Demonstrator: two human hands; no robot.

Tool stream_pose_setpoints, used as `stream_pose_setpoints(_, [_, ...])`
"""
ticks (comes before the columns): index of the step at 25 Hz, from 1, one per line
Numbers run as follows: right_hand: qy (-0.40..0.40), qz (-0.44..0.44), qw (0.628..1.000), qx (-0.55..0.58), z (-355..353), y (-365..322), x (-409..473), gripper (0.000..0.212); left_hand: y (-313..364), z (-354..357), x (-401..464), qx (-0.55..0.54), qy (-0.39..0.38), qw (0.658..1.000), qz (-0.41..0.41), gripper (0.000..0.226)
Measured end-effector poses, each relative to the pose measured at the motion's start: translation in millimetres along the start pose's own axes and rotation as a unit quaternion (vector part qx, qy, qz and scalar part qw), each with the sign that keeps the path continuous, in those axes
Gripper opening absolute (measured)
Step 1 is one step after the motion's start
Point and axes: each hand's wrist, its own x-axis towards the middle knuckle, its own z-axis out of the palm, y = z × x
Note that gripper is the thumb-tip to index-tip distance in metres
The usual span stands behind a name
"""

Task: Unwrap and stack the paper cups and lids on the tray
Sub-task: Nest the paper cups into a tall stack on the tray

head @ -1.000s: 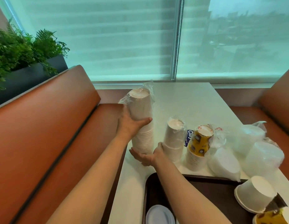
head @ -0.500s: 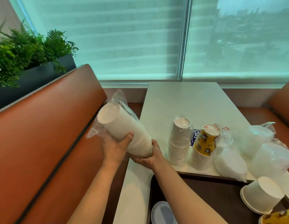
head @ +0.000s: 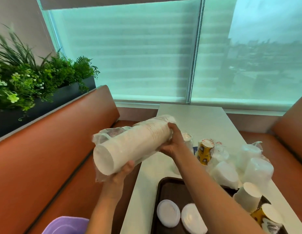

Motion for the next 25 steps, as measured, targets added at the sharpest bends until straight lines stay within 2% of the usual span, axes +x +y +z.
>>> stream_pose_setpoints(1, [0.001,-0.022,1.0,-0.008,2.9,-11.7,-18.0,0.083,7.0,-1.3,-8.7,-0.015,-0.032,0.999,-0.026,0.108])
stream_pose_setpoints(3, [-0.006,-0.054,0.998,-0.015,0.4,-30.6,-56.5,0.075,22.8,-0.7,-25.1,-0.061,-0.154,0.982,-0.092,0.074])
stream_pose_setpoints(4, [-0.007,-0.075,0.997,-0.02,-4.5,-40.6,-76.2,0.063,31.4,2.6,-34.7,-0.102,-0.247,0.954,-0.136,0.06])
stream_pose_setpoints(5, [-0.001,-0.096,0.995,-0.025,-12.6,-49.3,-94.9,0.052,36.4,3.8,-45.5,-0.16,-0.311,0.919,-0.18,0.055])
stream_pose_setpoints(6, [0.0,-0.113,0.993,-0.034,-20.9,-57.0,-111.3,0.047,41.3,6.9,-55.5,-0.211,-0.345,0.888,-0.218,0.061])
stream_pose_setpoints(7, [-0.001,-0.128,0.991,-0.047,-28.8,-62.6,-126.0,0.047,45.8,12.1,-63.5,-0.207,-0.33,0.884,-0.26,0.075])
stream_pose_setpoints(9, [-0.005,-0.171,0.981,-0.086,-48.7,-68.0,-155.4,0.054,46.8,30.3,-88.0,-0.13,-0.271,0.905,-0.3,0.102])
stream_pose_setpoints(10, [0.002,-0.198,0.973,-0.118,-57.5,-69.5,-167.0,0.054,44.9,41.7,-100.6,-0.078,-0.275,0.91,-0.301,0.108])
stream_pose_setpoints(12, [0.014,-0.256,0.948,-0.188,-74.0,-71.9,-192.1,0.055,31.6,61.7,-124.5,0.033,-0.334,0.889,-0.312,0.114])
stream_pose_setpoints(15, [-0.026,-0.343,0.888,-0.304,-93.4,-70.6,-214.0,0.065,-2.4,78.9,-153.2,0.194,-0.357,0.865,-0.296,0.102])
stream_pose_setpoints(17, [-0.044,-0.381,0.849,-0.364,-107.3,-64.0,-223.5,0.066,-21.7,93.0,-168.5,0.235,-0.343,0.869,-0.267,0.091])
stream_pose_setpoints(21, [-0.035,-0.416,0.777,-0.471,-131.9,-53.9,-241.4,0.093,-60.2,116.5,-176.7,0.299,-0.3,0.885,-0.195,0.091])
stream_pose_setpoints(23, [-0.029,-0.405,0.759,-0.509,-145.1,-53.9,-241.6,0.093,-75.0,125.7,-172.3,0.332,-0.288,0.877,-0.196,0.093])
stream_pose_setpoints(25, [-0.015,-0.396,0.751,-0.528,-156.0,-52.3,-239.6,0.093,-92.3,136.8,-165.3,0.346,-0.293,0.86,-0.234,0.094])
